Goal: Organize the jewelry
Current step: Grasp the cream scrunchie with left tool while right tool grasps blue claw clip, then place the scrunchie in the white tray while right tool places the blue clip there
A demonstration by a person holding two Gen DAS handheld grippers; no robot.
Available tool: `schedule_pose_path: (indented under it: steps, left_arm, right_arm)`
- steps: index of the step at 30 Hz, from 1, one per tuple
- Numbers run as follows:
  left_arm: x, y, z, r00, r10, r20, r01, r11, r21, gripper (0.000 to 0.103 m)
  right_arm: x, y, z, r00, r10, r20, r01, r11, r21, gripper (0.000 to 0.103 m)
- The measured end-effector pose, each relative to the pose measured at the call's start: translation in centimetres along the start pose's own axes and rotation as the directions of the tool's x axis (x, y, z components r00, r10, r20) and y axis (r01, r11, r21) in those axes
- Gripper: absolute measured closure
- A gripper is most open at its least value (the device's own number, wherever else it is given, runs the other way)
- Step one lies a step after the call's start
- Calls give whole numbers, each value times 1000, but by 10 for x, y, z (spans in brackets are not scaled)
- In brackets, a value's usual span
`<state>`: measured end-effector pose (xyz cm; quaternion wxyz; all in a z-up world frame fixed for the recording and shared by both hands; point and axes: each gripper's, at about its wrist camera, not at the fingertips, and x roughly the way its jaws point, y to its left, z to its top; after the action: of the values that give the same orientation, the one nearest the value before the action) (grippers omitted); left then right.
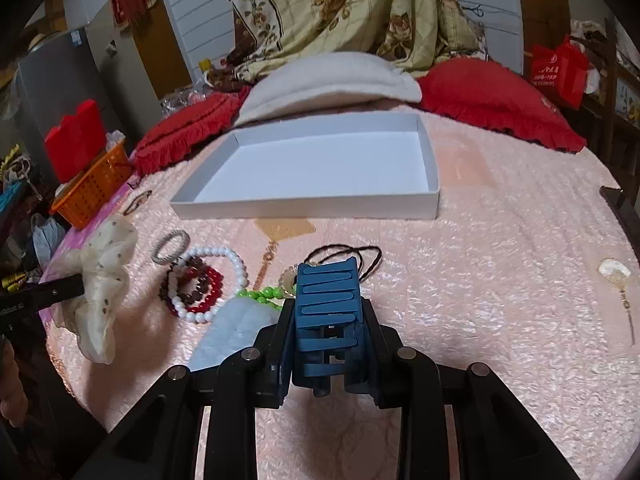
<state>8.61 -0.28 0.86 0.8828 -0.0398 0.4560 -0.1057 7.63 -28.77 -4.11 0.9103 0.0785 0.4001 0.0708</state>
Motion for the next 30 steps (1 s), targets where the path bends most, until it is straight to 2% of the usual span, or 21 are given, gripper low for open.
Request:
schedule_pose_path:
  steps: [8,14,18,21,30]
  left_arm:
    - [-34,-8,20,997,-20,71,16,998,53,91]
    - [-30,-13,50,995,-1,98,-9,994,109,91]
    - [-5,-12,82,995,41,87,-52,991,126,91]
    - [23,-7,108,998,34,46,-38,994,100,91]
    - [130,-6,187,996,68,-51,-66,996,56,91]
  right_arm:
    - [-22,4,15,999,28,38,-28,1000,7,75]
    - [-21,4,46,997,59,57,-60,998,16,75]
    - [-7,-1,75,996,61,63,-63,998,20,75]
    - [12,-11,101,997,57,52,-60,997,44,75]
    - [97,-48,159,999,12,-40,-7,992,124,75]
